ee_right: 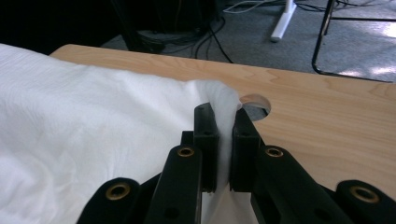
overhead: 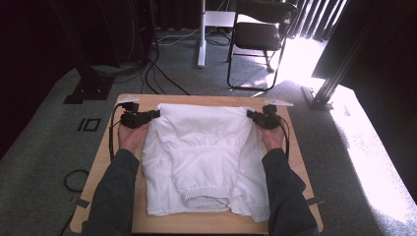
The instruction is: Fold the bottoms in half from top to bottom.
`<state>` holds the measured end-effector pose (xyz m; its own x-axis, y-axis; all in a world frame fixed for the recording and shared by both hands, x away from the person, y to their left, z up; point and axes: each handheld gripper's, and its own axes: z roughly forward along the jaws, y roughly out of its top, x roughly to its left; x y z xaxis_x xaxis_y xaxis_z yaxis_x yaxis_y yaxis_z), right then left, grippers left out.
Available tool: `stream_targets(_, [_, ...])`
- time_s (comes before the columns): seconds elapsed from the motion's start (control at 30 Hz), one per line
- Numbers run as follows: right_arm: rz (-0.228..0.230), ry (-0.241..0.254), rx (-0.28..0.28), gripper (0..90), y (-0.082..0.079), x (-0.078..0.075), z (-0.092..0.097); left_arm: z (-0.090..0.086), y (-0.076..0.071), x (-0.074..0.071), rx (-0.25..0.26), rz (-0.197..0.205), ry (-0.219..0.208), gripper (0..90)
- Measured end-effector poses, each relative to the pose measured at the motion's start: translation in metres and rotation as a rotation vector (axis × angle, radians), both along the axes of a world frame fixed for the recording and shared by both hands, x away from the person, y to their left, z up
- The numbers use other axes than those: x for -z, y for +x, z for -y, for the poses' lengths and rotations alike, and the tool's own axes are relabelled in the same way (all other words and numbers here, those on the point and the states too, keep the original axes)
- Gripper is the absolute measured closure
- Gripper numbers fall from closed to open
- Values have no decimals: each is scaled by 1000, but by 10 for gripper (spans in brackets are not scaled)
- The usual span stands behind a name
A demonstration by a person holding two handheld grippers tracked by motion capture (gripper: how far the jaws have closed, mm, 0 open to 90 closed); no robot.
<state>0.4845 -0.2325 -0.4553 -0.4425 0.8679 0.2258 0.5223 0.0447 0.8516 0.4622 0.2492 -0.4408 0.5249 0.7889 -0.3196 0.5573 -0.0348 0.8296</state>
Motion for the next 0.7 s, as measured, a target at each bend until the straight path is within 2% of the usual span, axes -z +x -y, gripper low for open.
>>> stream_targets(0.03, [13, 9, -37, 845, -16, 2, 5, -1, -12, 0, 16, 14, 7, 836])
stream_targets(0.07, [13, 9, -37, 845, -16, 2, 5, -1, -12, 0, 16, 14, 7, 836])
stream_targets(0.1, [29, -1, -67, 844, -32, 3, 8, -1, -22, 2, 32, 19, 20, 836])
stream_targets(0.13, [29, -1, -67, 844, -32, 3, 8, -2, -28, 3, 38, 21, 28, 836])
stream_targets(0.17, [36, 5, -98, 844, -50, 5, 11, -4, -46, 9, 54, 21, 25, 836])
stream_targets(0.2, [36, 5, -98, 844, -50, 5, 11, -4, -46, 9, 54, 21, 25, 835])
stream_targets(0.23, [42, -24, -123, 844, -68, 10, 12, -6, -64, 16, 73, 15, 43, 835])
stream_targets(0.27, [42, -24, -123, 844, -68, 10, 12, -6, -64, 16, 73, 15, 43, 835])
stream_targets(0.3, [36, -31, -144, 844, -86, 16, 13, -5, -81, 26, 91, -9, 52, 834])
stream_targets(0.33, [36, -31, -144, 844, -86, 16, 13, -5, -81, 26, 91, -9, 52, 832])
stream_targets(0.37, [14, -46, -158, 844, -101, 26, 14, -3, -98, 39, 99, -34, 102, 832])
stream_targets(0.4, [14, -46, -158, 844, -101, 26, 14, -3, -98, 39, 99, -34, 102, 832])
stream_targets(0.43, [-26, -71, -167, 844, -113, 40, 13, 1, -109, 57, 125, -90, 156, 832])
stream_targets(0.47, [-26, -71, -167, 844, -113, 40, 13, 1, -109, 57, 125, -90, 156, 832])
stream_targets(0.5, [-44, -94, -173, 844, -117, 46, 12, 6, -114, 68, 135, -118, 207, 832])
stream_targets(0.57, [-108, -116, -185, 844, -125, 64, 9, 12, -117, 84, 151, -167, 264, 832])
stream_targets(0.6, [-131, -131, -189, 844, -127, 72, 7, 15, -117, 89, 158, -169, 301, 831])
stream_targets(0.63, [-174, -151, -194, 845, -129, 84, 2, 17, -114, 93, 149, -163, 319, 831])
stream_targets(0.7, [-182, -160, -192, 844, -128, 87, 1, 19, -111, 94, 139, -160, 329, 831])
